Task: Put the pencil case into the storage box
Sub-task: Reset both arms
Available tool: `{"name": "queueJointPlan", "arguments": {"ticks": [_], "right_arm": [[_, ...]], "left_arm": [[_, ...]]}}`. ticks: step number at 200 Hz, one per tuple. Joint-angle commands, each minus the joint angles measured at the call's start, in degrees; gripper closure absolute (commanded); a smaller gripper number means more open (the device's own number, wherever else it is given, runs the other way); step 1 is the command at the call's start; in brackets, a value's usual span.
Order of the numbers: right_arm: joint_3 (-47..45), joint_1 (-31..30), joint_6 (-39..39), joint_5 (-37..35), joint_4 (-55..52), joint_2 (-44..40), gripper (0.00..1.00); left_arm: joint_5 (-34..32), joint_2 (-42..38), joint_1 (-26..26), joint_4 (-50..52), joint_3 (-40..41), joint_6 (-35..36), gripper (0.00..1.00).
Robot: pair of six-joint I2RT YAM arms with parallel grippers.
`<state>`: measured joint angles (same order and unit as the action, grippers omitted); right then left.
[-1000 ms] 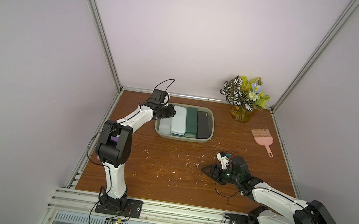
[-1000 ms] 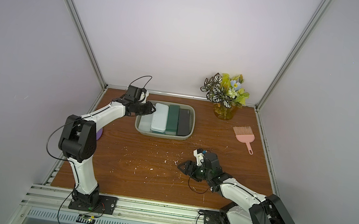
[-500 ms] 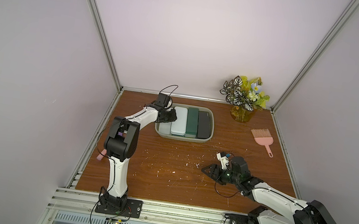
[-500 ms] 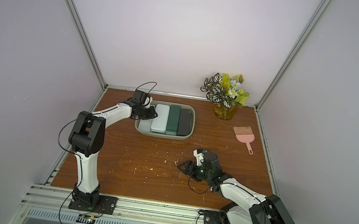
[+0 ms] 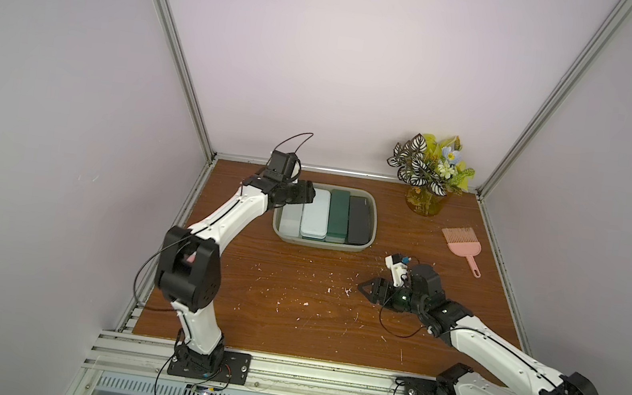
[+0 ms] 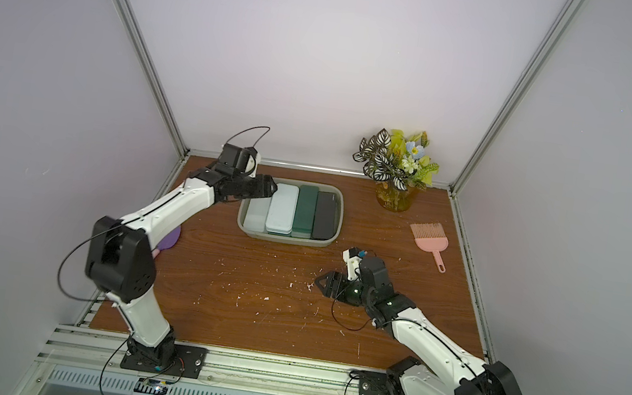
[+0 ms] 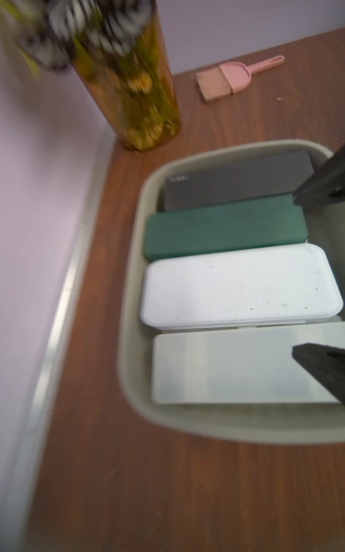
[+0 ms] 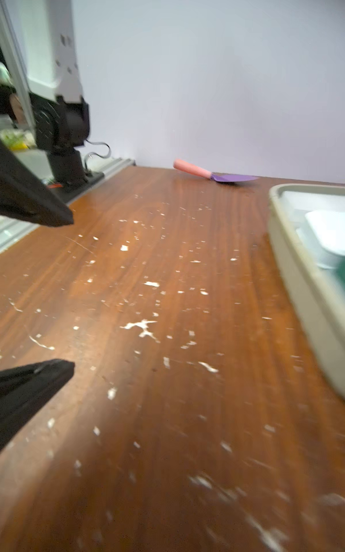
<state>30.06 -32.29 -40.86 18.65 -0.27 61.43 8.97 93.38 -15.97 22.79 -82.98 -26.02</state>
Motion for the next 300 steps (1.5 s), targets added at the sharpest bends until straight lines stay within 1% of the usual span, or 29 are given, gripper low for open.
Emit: {"name": "queueJointPlan", "arguments": {"ticks": [1,12,20,29,37,52,64,84,96,108,122,136,157,168,177,187,198,210,217,229,245,255,267,279,300], "right_arm": [[6.37,1.68,14.09,-20.50,-10.67,-2.03,0.17],[6.60,2.46,20.07,-29.22,-9.65,-3.34,0.15],[5.05,2.87,24.14,-34.89,-5.77,-5.28,0.12],[1.84,3.57,29.09,-40.44,1.37,-8.09,0.08],[-2.32,4.69,33.68,-43.55,9.28,-10.59,0.06],[-10.16,7.67,40.41,-46.97,24.58,-12.98,0.04],[-15.58,10.89,41.24,-48.48,34.92,-11.76,0.04],[-22.65,14.96,40.15,-49.90,51.93,-5.19,0.04],[-24.95,16.42,40.07,-52.10,60.28,-0.14,0.03],[-26.22,17.99,40.25,-52.41,67.23,4.58,0.03],[-26.32,19.63,40.39,-51.58,73.58,9.65,0.02],[-24.81,20.99,40.86,-49.03,75.13,12.66,0.02],[-22.58,22.86,40.93,-45.78,76.92,18.03,0.02],[-22.25,23.54,40.95,-44.61,80.75,22.04,0.02],[-21.72,23.63,42.06,-42.66,83.54,24.87,0.02],[-20.67,23.64,42.31,-40.90,80.25,25.84,0.03],[-19.89,23.80,42.19,-40.87,81.46,27.50,0.02],[-19.44,25.01,41.30,-39.08,80.54,27.60,0.02],[-19.05,25.49,40.87,-38.29,78.95,27.18,0.01],[-19.01,26.27,40.54,-36.91,79.43,27.50,0.01],[-18.86,26.66,40.33,-36.30,78.41,27.17,0.01],[-18.97,26.67,40.42,-36.23,79.18,27.42,0.01],[-18.99,26.65,40.42,-36.25,78.86,27.16,0.01],[-18.99,26.67,40.50,-36.23,79.11,27.25,0.01],[-18.99,26.64,40.51,-36.23,79.09,27.25,0.01]], "left_arm": [[-11.61,-10.31,0.44,1.13,7.98,3.16,0.16],[-14.92,-16.42,1.70,-3.70,15.40,3.95,0.10],[-17.44,-21.14,2.79,-8.37,22.41,4.17,0.07],[-18.99,-25.89,4.41,-13.55,29.42,4.80,0.03],[-20.76,-30.38,5.41,-18.56,35.77,5.60,0.00],[-25.44,-36.73,5.92,-27.51,46.14,6.85,0.01],[-27.01,-40.23,6.24,-34.36,52.96,7.56,0.01],[-29.50,-43.83,6.21,-47.00,63.05,8.80,0.01],[-32.12,-44.79,6.21,-54.39,67.78,9.82,0.01],[-34.58,-44.66,6.28,-60.99,71.41,11.26,0.01],[-36.86,-43.03,6.40,-67.28,73.63,13.11,0.02],[-38.55,-39.75,7.06,-72.71,74.75,13.78,0.01],[-37.50,-33.26,9.27,-79.69,75.42,13.02,0.01],[-37.06,-29.73,10.10,-82.41,75.07,12.87,0.01],[-36.96,-27.09,10.45,-84.21,74.58,14.35,0.01],[-36.54,-25.44,10.78,-82.08,72.72,16.75,0.01],[-37.45,-24.49,10.85,-81.81,72.31,18.73,0.01],[-39.43,-24.03,10.87,-81.60,73.02,18.23,0.01],[-39.73,-23.54,11.03,-82.87,73.94,17.60,0.01],[-39.57,-21.47,11.30,-86.73,75.18,16.89,0.01],[-39.35,-17.26,11.89,-90.48,74.60,17.07,0.01],[-37.50,-15.25,12.39,-90.49,72.86,18.33,0.01],[-34.25,-12.61,13.90,-91.41,72.41,17.69,0.01],[-30.95,-9.63,15.12,-96.86,72.98,18.49,0.01],[-23.26,-7.25,15.17,-96.14,71.25,21.58,0.01]]}}
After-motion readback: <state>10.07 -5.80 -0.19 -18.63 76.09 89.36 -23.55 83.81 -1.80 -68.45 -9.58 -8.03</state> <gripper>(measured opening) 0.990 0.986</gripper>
